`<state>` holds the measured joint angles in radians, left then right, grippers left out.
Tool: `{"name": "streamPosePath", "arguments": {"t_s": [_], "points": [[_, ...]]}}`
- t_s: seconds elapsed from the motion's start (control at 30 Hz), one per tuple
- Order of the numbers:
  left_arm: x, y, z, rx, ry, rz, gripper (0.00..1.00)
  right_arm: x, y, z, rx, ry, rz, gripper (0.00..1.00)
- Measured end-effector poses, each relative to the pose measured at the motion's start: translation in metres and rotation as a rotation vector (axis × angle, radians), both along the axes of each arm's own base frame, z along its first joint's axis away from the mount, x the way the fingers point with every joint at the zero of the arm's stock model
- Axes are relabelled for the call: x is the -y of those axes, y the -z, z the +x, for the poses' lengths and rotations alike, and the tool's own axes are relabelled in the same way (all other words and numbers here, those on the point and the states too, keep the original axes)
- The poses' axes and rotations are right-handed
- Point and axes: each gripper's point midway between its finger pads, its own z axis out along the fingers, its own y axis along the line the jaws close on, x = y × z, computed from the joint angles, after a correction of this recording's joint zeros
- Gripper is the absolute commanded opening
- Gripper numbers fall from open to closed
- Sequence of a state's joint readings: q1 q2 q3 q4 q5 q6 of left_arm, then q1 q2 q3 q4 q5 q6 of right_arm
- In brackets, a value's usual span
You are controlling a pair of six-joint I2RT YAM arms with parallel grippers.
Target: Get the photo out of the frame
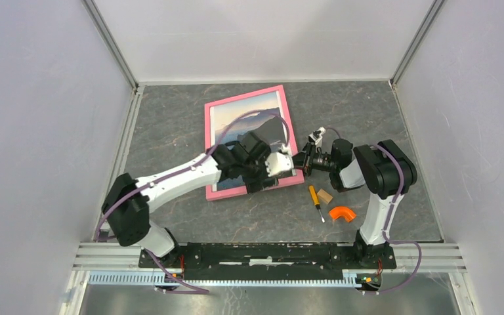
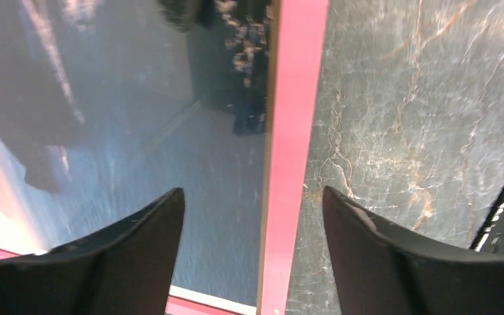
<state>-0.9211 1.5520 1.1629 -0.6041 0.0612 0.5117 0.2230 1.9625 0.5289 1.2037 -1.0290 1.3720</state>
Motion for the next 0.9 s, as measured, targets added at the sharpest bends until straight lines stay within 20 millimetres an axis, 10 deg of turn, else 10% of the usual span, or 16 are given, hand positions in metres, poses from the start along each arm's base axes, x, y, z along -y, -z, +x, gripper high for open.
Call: {"name": "streamPosePath", "arguments": {"t_s": [0.4, 0.9], "points": [[-0.088, -0.130, 0.073, 0.040, -0.444, -0.428, 1.00, -0.002, -0.041, 0.040, 0.142, -0.035, -0.171, 0.00], [-0.183, -0.164, 0.100, -0.075, -0.920, -0.716, 1.00, 0.005, -0.150, 0.114, 0.508, -0.161, -0.579, 0.00]]}}
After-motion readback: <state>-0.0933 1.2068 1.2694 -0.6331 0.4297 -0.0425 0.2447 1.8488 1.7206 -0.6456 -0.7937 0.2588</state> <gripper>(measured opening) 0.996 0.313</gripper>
